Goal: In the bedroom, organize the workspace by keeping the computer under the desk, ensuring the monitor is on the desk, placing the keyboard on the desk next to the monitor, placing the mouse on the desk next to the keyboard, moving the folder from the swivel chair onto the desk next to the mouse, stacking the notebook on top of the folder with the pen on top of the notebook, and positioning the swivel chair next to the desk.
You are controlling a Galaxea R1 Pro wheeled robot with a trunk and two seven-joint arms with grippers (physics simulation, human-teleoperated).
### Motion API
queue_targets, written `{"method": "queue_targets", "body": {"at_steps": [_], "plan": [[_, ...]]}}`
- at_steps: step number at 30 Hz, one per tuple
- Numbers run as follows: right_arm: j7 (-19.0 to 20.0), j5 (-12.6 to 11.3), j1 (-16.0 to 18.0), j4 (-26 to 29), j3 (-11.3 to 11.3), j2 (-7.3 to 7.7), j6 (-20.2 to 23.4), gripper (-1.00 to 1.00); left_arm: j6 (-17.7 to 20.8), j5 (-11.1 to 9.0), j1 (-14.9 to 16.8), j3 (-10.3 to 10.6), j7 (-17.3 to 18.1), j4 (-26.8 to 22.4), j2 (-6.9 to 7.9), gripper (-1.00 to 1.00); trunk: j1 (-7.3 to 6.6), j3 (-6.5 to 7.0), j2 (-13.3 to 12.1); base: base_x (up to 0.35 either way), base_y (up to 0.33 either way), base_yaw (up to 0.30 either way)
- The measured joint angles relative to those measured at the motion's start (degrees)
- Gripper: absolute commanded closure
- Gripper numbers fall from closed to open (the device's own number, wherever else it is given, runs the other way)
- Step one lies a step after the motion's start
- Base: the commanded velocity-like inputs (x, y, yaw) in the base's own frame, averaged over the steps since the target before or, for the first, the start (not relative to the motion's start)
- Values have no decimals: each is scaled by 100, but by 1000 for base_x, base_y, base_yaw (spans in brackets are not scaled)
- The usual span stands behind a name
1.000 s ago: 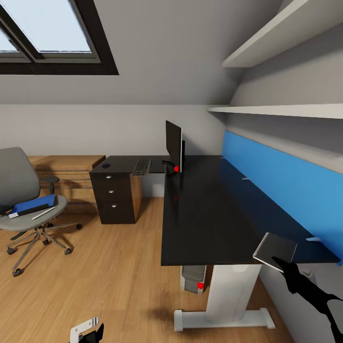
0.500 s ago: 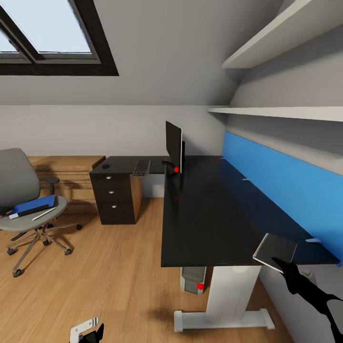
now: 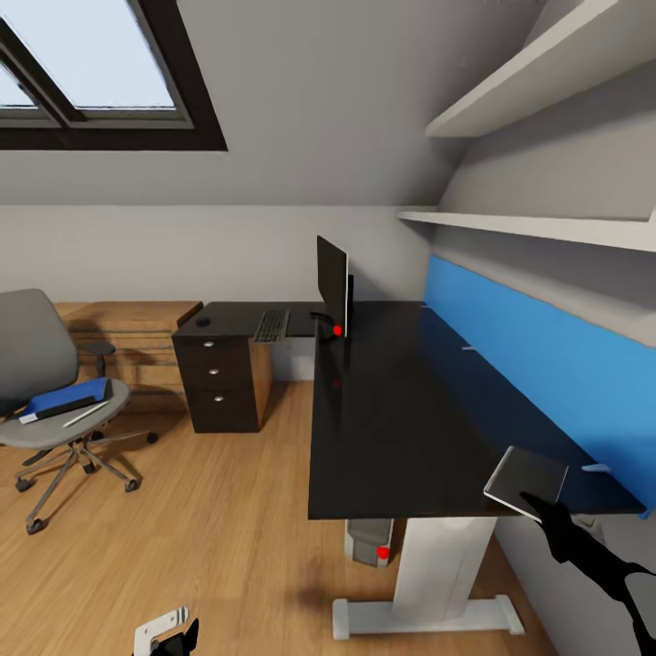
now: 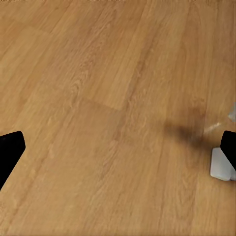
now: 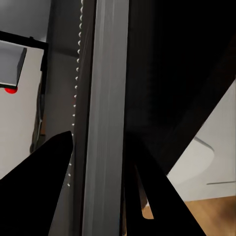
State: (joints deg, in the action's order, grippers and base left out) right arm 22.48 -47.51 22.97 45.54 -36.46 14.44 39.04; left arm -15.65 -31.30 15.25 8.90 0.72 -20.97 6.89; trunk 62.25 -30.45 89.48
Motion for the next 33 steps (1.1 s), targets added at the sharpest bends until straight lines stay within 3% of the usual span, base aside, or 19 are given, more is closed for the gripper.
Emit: {"method": "queue_targets", "body": {"at_steps": [22,27,33], "plan": [[-13,26,0,53,62,-26,43,100,0,-3,0,0,0,0,-30,-100,-483,395,-883,0,0,0],[-17,27,0,65,247,-26,58,100,0,-6,0,0,-4,0,-38,-100,-593,485,-1083,0,0,0],[-20,9,1,145,703,-27,64,100,0,-8,0,0,-4,1,-38,-100,-725,593,-1324,0,0,0]]}}
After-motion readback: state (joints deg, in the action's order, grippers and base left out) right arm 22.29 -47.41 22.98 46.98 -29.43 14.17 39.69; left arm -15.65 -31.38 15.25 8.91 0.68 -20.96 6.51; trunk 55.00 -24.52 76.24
